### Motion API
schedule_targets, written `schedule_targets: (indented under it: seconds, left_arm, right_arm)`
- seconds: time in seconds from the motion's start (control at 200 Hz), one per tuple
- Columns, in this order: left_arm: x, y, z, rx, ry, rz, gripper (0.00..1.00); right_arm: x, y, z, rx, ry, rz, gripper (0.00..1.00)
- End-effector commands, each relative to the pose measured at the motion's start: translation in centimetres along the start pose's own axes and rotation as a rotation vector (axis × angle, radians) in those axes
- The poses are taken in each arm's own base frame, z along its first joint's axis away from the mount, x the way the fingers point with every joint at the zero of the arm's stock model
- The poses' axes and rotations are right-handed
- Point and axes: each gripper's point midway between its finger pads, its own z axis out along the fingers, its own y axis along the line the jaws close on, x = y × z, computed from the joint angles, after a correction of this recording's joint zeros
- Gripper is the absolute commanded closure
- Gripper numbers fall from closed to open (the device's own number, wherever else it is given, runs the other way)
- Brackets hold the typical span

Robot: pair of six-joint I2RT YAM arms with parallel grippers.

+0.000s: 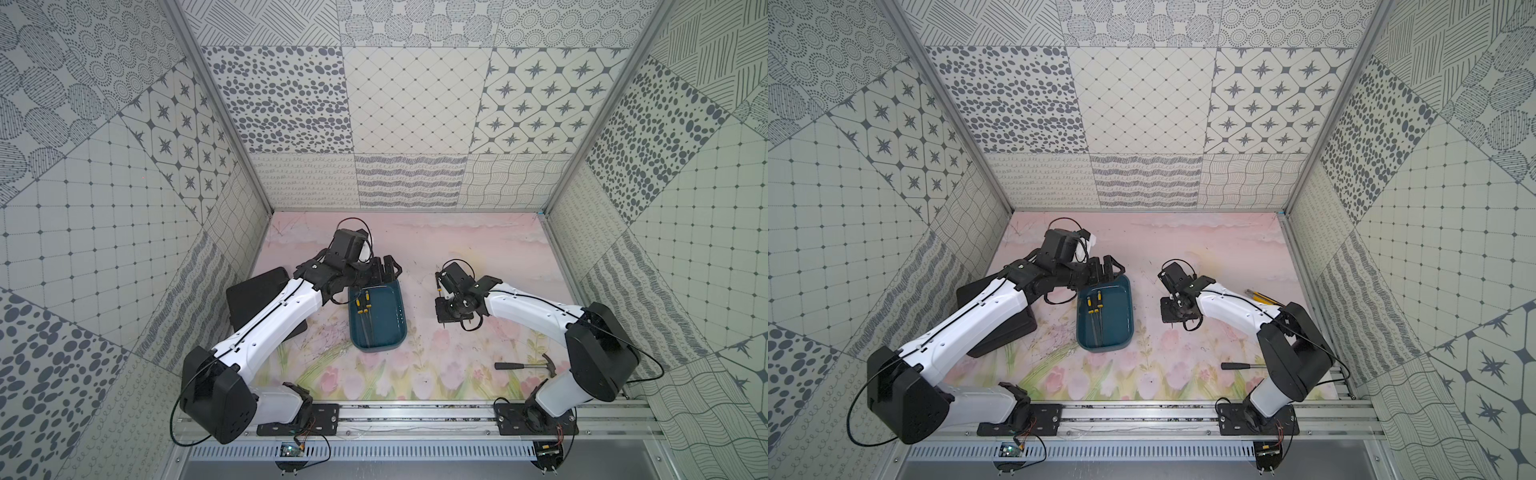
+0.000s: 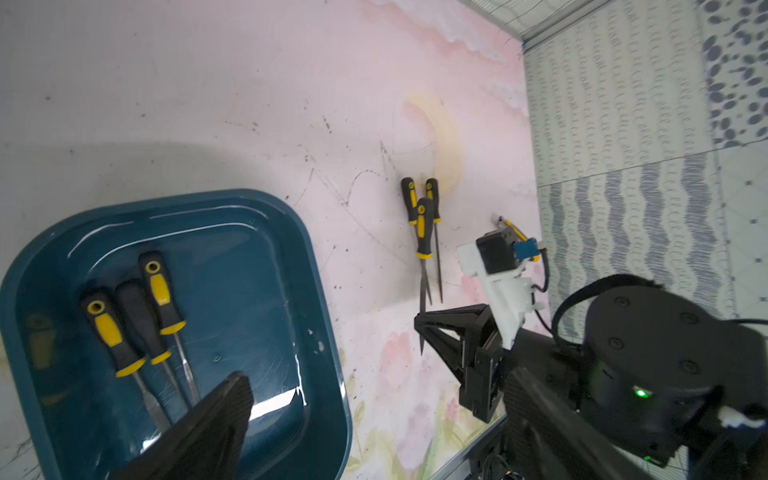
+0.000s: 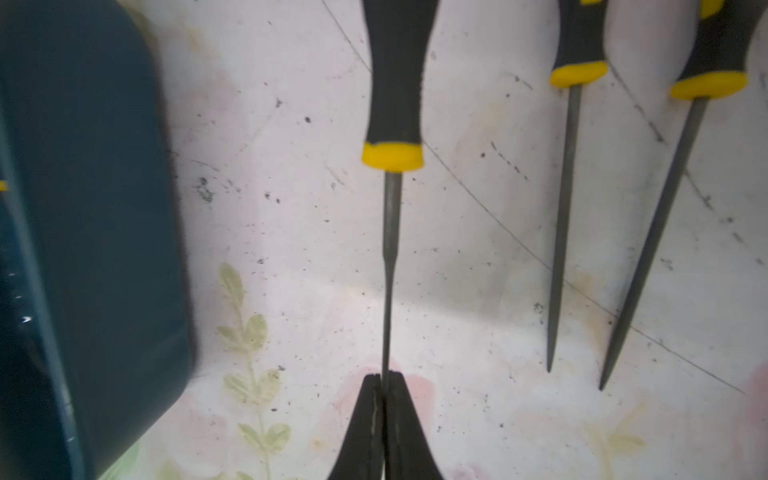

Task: Take the file tool out of the storage box
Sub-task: Place the file tool at the center of the board.

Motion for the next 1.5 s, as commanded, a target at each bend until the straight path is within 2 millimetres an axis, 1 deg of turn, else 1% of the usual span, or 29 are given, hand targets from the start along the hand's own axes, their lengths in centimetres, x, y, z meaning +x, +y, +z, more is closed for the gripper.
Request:
schedule_targets:
  seconds: [0.0, 0.155, 0.295, 0.555, 0.856, 1.061, 1.171, 1.346, 1.496]
  left_arm:
    - [2.7, 4.5, 0.9, -0.235, 0.088, 0.054, 0.01]
    - [3.5, 5.1, 1.7, -0.251, 0.11, 0.048, 0.02]
    - [4.0, 5.1, 2.2, -0.248, 0.122, 0.046, 0.02]
    - [4.8, 5.2, 3.3, -0.256, 0.148, 0.037, 0.03]
    - [5.3, 5.6, 3.7, -0.271, 0.162, 0.031, 0.03]
    - [5.5, 6.6, 3.9, -0.317, 0.165, 0.029, 0.03]
    - [5.7, 7.0, 4.3, -0.336, 0.177, 0.023, 0.06]
    - [5.8, 7.8, 4.9, -0.377, 0.184, 0.023, 0.12]
    - [5.5, 8.3, 5.6, -0.406, 0.186, 0.033, 0.19]
  right_arm:
    - [-1.7, -0.9, 0.0, 0.06, -0.027, -0.023, 1.0]
    - [-2.0, -1.8, 1.0, 0.079, -0.001, -0.019, 1.0]
    - [-2.2, -2.3, 1.8, 0.094, 0.014, -0.013, 1.0]
    - [-2.5, -2.1, 2.9, 0.099, 0.038, -0.014, 1.0]
    - [-2.4, -2.2, 3.6, 0.108, 0.05, -0.005, 0.96]
    - [-2.5, -2.3, 3.8, 0.113, 0.045, 0.005, 0.94]
    - [-2.5, -2.5, 3.9, 0.12, 0.044, 0.01, 0.93]
    - [-2.5, -2.5, 3.9, 0.122, 0.039, 0.013, 0.88]
    - [-2.6, -2.5, 3.9, 0.119, 0.036, 0.011, 0.87]
